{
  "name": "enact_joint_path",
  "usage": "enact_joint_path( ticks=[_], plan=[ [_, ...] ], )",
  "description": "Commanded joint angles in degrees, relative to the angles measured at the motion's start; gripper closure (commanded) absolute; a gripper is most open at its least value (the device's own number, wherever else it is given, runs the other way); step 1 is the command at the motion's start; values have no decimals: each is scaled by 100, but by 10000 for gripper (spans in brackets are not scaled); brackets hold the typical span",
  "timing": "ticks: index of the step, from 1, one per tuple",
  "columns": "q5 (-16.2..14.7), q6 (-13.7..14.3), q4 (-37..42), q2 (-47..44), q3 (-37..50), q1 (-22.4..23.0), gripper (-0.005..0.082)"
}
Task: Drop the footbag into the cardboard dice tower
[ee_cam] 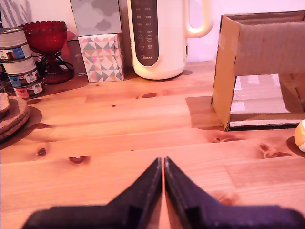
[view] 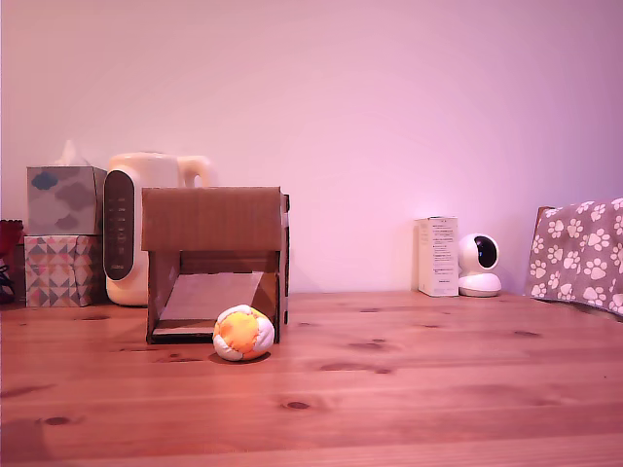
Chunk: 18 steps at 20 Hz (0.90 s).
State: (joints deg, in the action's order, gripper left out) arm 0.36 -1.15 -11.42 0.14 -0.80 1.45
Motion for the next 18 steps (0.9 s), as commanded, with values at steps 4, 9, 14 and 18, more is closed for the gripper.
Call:
enact_joint_path(
  ticks=[4,9,14,18],
  plan=[
    [7,-39,-13,59,111,-7,789],
    [-363,-138,358,59,46,-4,789],
    [-1202,-789,579,52,-544,55,789],
    [-1731,-988,588,-308,-1023,295,789]
  ],
)
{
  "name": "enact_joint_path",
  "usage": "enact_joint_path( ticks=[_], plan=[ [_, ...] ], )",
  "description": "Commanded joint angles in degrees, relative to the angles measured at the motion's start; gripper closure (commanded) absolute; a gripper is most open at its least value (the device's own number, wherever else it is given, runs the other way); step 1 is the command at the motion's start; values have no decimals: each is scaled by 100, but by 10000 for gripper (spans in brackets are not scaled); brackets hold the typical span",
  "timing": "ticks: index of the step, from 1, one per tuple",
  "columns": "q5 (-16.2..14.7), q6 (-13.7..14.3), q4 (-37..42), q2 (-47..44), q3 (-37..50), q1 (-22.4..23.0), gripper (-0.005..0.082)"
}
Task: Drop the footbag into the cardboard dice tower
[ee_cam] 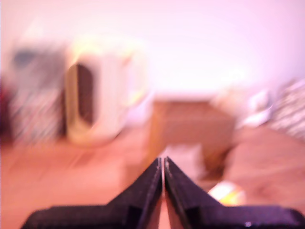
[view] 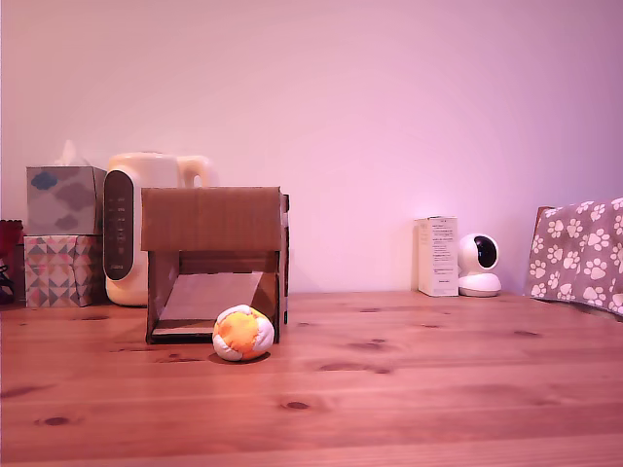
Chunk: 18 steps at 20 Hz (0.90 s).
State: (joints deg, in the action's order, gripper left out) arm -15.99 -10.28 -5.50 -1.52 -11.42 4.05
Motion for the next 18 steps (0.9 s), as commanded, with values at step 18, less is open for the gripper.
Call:
enact_joint_path(
  ticks=[18],
  plan=[
    [-238,-22,3473,-5547,-286,2756,789]
  ],
)
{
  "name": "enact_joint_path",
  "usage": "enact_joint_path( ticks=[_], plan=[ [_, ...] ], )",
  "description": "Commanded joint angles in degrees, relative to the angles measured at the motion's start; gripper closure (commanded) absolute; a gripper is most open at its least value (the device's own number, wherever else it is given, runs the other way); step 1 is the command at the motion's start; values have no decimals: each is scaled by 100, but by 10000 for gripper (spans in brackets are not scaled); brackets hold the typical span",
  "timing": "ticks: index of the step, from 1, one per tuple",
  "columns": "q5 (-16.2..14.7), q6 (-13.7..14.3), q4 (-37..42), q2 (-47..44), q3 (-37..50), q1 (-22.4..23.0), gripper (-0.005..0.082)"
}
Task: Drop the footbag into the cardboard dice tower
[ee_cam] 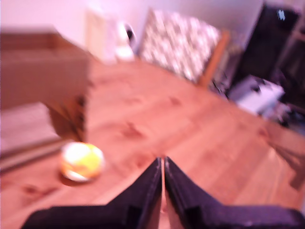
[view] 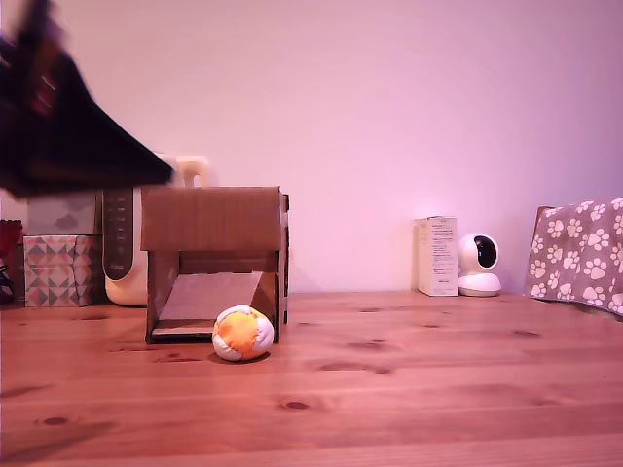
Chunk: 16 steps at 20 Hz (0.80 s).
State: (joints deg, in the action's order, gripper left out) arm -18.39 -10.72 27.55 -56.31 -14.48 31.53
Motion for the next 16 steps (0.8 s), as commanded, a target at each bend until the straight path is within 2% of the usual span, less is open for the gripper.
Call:
enact_joint_path(
  ticks=[1,4,5,6,8,9,10,16],
  plan=[
    [2,22,363,-308,20,13,788],
    [70,24,850,-938,7,13,777],
    [138,24,970,-1147,-13,13,728],
    [201,26,1082,-1379,-63,13,553],
    [472,83,1198,-1808,-238,13,88],
    [588,186,1182,-2013,-374,13,-37],
    [627,299,1182,-2199,-514,13,-1],
    [1137,769,1139,-3165,-1364,-15,-1]
  ],
)
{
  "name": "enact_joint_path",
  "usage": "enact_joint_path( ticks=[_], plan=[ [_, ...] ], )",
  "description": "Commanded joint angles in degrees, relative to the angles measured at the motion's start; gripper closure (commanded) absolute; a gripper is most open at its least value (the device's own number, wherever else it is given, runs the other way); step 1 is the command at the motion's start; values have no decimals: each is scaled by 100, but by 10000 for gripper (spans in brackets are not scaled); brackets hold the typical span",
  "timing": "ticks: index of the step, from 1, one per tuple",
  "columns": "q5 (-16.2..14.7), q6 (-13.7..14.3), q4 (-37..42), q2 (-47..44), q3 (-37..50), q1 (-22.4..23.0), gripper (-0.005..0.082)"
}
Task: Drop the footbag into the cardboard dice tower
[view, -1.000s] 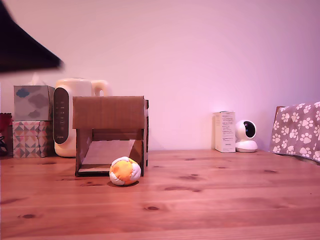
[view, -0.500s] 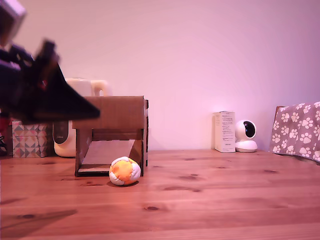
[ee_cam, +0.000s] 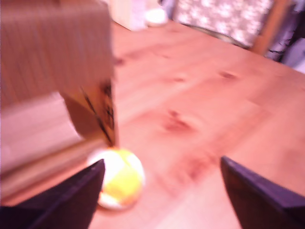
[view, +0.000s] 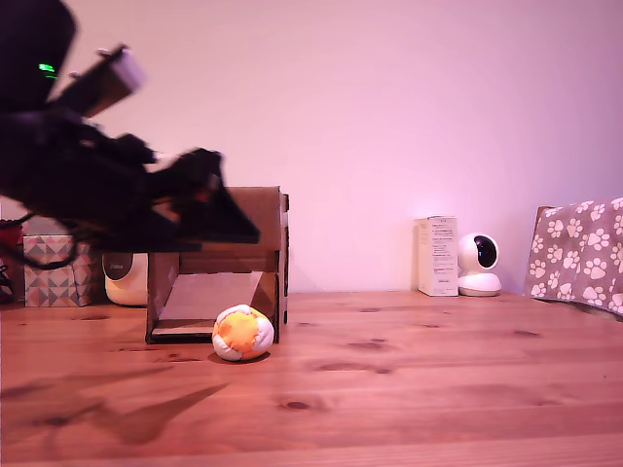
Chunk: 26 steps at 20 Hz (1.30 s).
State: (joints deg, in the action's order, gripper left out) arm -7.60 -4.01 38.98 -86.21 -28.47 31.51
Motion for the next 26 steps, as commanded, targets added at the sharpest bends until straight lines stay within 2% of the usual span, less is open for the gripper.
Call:
enact_joint_path(
  ticks=[1,7,12,17,18,19,22,23,26],
  plan=[
    [111,107,-2,-348,-61,-57,-1],
    [98,107,-11,-1392,-669,-328,-1],
    [-306,107,-59,-2114,-1222,-439,-1],
    [-409,107,-356,-2577,-1561,-442,16],
    [-409,107,-439,-2594,-1580,-442,61],
    [-402,107,-472,-2597,-1580,-442,155],
    [-393,105,-433,-2594,-1580,-442,561],
    [-398,105,-444,-2592,-1580,-439,629],
    [-492,105,-629,-2428,-1580,-437,633]
  ],
)
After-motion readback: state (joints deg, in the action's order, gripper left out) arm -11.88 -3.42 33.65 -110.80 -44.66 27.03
